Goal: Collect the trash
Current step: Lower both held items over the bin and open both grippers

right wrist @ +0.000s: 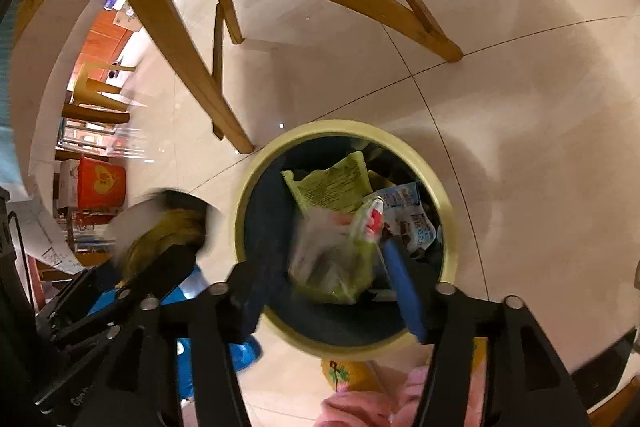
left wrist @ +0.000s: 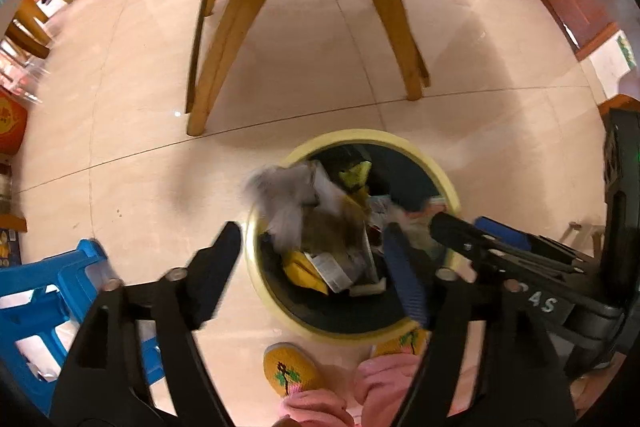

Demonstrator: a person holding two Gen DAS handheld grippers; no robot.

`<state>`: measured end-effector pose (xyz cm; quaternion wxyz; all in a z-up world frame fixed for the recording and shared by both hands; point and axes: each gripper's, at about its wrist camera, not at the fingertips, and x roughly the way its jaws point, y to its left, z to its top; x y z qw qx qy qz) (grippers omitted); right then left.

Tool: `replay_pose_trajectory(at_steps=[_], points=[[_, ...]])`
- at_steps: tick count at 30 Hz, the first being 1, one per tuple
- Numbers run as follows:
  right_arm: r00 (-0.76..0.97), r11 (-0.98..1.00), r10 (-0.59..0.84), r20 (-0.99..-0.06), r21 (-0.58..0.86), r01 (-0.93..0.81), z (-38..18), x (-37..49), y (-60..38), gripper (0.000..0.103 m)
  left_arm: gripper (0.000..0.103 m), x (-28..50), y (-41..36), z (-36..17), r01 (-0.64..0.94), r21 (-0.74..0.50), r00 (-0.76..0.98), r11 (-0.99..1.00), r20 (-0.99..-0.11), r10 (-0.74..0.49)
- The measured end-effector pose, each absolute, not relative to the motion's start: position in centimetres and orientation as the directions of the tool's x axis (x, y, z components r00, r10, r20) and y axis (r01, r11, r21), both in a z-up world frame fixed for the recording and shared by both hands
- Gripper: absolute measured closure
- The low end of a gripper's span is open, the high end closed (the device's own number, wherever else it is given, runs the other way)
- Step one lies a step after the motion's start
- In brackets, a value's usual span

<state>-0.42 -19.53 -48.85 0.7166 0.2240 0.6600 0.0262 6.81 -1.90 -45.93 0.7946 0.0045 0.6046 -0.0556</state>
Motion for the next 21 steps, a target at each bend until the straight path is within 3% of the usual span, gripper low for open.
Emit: replay_pose_trajectory(at_steps=[1, 3, 11, 21], points=[[0.126, 0.898, 0.330, -0.936, 0.352, 0.265, -49.4, -0.4, -19.7, 0.030, 0.016, 7.0, -1.7, -46.1, 0.085, -0.057, 0.263, 0.995, -0.962, -0.078], [0.125, 0.900, 0.320, -0.939, 0.343, 0.269, -50.3, -0.2, -19.9, 0.021, 0.015, 7.3, -1.2, -46.6, 0.063, -0.060, 0.262, 0.996, -0.962, -0.075], [0.128, 0.910, 0.305, -0.944, 0.329, 0.251, -50.4, -0.2, -19.8, 0.021, 0.010, 6.6, -0.6, -45.3, 0.054, -0.060, 0.276, 0.997, -0.958, -0.072], [0.151, 0.922, 0.278, -0.949, 0.308, 0.235, -46.5, -0.7, -19.6, 0.020, 0.010, 5.7, 0.4, -41.0, 0.030, -0.084, 0.295, 0.996, -0.951, -0.089]])
